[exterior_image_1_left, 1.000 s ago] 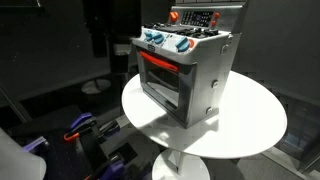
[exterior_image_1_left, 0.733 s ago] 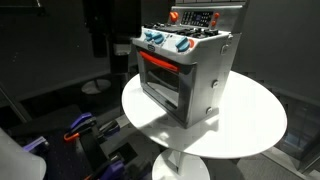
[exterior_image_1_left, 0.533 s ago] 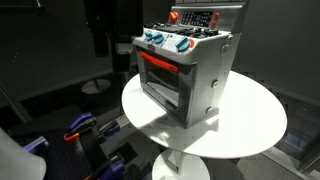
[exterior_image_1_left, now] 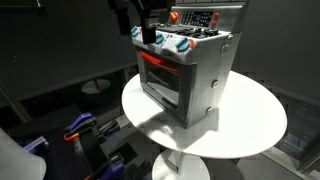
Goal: Press the top right orange button on the stove
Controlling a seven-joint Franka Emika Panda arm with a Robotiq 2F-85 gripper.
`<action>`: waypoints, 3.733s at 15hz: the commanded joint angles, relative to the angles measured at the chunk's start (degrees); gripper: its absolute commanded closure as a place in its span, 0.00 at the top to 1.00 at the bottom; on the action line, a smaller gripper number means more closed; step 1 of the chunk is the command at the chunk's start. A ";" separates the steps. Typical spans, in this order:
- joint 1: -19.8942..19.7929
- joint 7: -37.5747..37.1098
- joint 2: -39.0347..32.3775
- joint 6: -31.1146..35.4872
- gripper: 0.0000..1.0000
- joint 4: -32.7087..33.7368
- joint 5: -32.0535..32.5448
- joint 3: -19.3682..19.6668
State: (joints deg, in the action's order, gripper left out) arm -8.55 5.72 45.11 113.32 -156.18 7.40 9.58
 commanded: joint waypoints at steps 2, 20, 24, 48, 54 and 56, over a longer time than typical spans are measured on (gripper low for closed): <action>1.87 -3.08 -6.22 6.82 1.00 5.34 -3.39 -1.69; 1.69 -18.37 -37.08 30.73 1.00 26.97 -1.55 -7.64; 1.99 -22.32 -42.64 32.93 1.00 31.66 0.58 -7.66; 6.30 -24.93 -53.42 29.08 1.00 44.85 0.40 -4.84; 5.51 -18.98 -47.00 17.69 1.00 41.73 -3.20 -5.55; 5.34 -16.27 -44.14 13.43 1.00 40.70 -4.78 -5.57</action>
State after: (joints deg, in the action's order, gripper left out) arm -2.74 -14.95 -4.12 131.92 -112.99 5.35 4.15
